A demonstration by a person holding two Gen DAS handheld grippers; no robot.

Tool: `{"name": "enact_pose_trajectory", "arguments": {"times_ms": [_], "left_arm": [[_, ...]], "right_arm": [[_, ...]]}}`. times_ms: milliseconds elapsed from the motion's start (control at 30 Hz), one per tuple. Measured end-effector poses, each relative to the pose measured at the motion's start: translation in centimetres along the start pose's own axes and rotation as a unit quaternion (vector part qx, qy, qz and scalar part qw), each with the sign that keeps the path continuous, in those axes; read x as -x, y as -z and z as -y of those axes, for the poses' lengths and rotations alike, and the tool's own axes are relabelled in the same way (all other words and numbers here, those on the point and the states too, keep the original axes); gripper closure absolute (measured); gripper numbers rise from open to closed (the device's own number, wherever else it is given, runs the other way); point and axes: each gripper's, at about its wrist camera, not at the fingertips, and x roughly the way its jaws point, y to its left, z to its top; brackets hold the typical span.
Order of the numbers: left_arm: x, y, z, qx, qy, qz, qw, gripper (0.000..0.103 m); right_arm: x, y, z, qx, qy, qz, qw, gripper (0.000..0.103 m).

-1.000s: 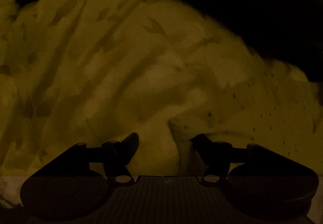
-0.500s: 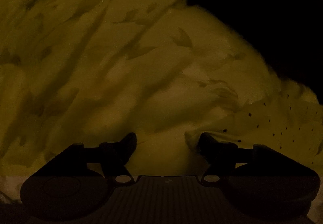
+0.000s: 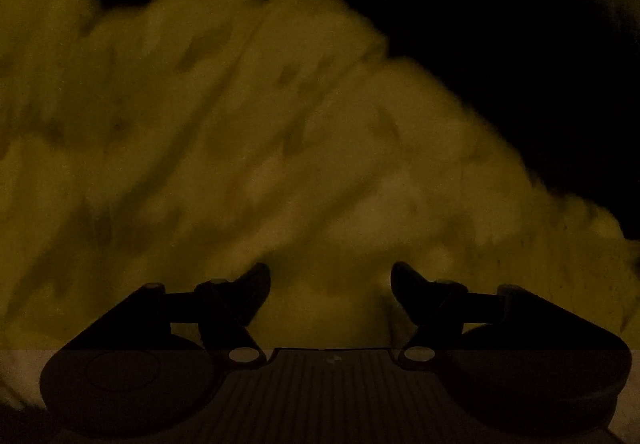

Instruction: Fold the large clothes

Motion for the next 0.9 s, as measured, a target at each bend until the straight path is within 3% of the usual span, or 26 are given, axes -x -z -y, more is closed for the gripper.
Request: {"name": "enact_pose_trajectory", "arguments": {"times_ms": [67,167,300,433,567,700,767,900], "left_arm": [[-0.4,-1.5,0.5,-0.018,0.000,0.006,0.9998,0.000],[0.5,-3.3,0.4,-0.014,-0.032,0.024,0.9991,0.000],[2.7,-2.5,-0.1,-0.007,-0.034,0.045,0.9984,0.000],[5.3,2.1,-0.8,-0.030,-0.058,0.048,0.9967,0.000],[8.8,7.6,-3.1,-0.053,-0.074,0.023,0.9956,0.000],[13.9,11.5,-6.9,-0.018,-0.114,0.029,0.9929,0.000],[16.9,13.1,-8.5,-0.020,-0.143,0.040,0.9888,0.000],[22.2,16.4,-10.0,-0.101,-0.214,0.053,0.9701,0.000]], "right_arm": [[0.6,0.5,0.0,-0.003,-0.002,-0.003,1.000,0.031],[2.4,1.2,0.5,-0.011,0.008,-0.001,1.000,0.031],[5.6,2.7,2.9,-0.035,0.017,0.022,0.999,0.030],[8.5,4.5,6.6,-0.067,0.037,0.022,0.997,0.030],[12.0,6.6,10.2,-0.065,0.056,0.018,0.996,0.032],[16.7,8.5,14.2,-0.033,0.091,0.033,0.995,0.033],[19.2,9.6,16.1,-0.015,0.113,0.046,0.992,0.032],[22.7,12.9,16.9,0.078,0.144,0.063,0.985,0.029]]}}
